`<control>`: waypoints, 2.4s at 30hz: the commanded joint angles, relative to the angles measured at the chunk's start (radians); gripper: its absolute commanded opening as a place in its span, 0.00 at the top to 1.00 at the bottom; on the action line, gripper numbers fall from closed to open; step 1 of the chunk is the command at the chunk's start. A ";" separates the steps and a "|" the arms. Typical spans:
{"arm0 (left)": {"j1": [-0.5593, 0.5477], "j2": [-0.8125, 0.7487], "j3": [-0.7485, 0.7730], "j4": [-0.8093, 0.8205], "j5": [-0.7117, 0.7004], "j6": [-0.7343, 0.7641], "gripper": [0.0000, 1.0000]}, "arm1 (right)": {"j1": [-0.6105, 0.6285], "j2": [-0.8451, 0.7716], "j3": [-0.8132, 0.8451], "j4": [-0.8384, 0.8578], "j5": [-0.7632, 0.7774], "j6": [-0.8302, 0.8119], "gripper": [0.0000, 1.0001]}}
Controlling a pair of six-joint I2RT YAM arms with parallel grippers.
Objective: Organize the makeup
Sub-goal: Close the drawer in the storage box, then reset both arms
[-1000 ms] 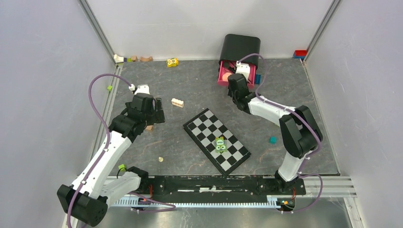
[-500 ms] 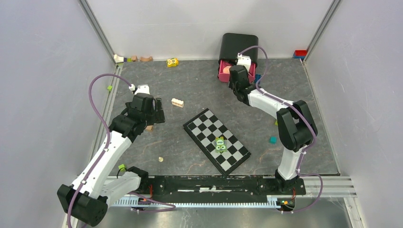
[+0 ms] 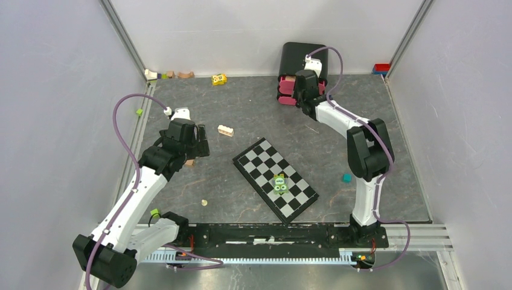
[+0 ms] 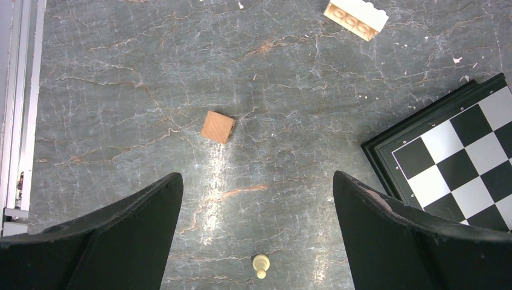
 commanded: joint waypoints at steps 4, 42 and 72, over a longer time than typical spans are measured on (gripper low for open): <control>0.006 0.001 -0.002 0.037 -0.007 0.051 0.00 | -0.022 0.066 0.228 0.207 -0.012 -0.080 0.64; 0.011 0.011 -0.001 0.037 0.000 0.053 0.00 | -0.057 -0.105 -0.033 0.231 -0.090 -0.144 0.12; 0.018 0.035 0.003 0.038 0.031 0.053 0.00 | -0.085 -0.956 -0.839 0.048 -0.220 0.143 0.03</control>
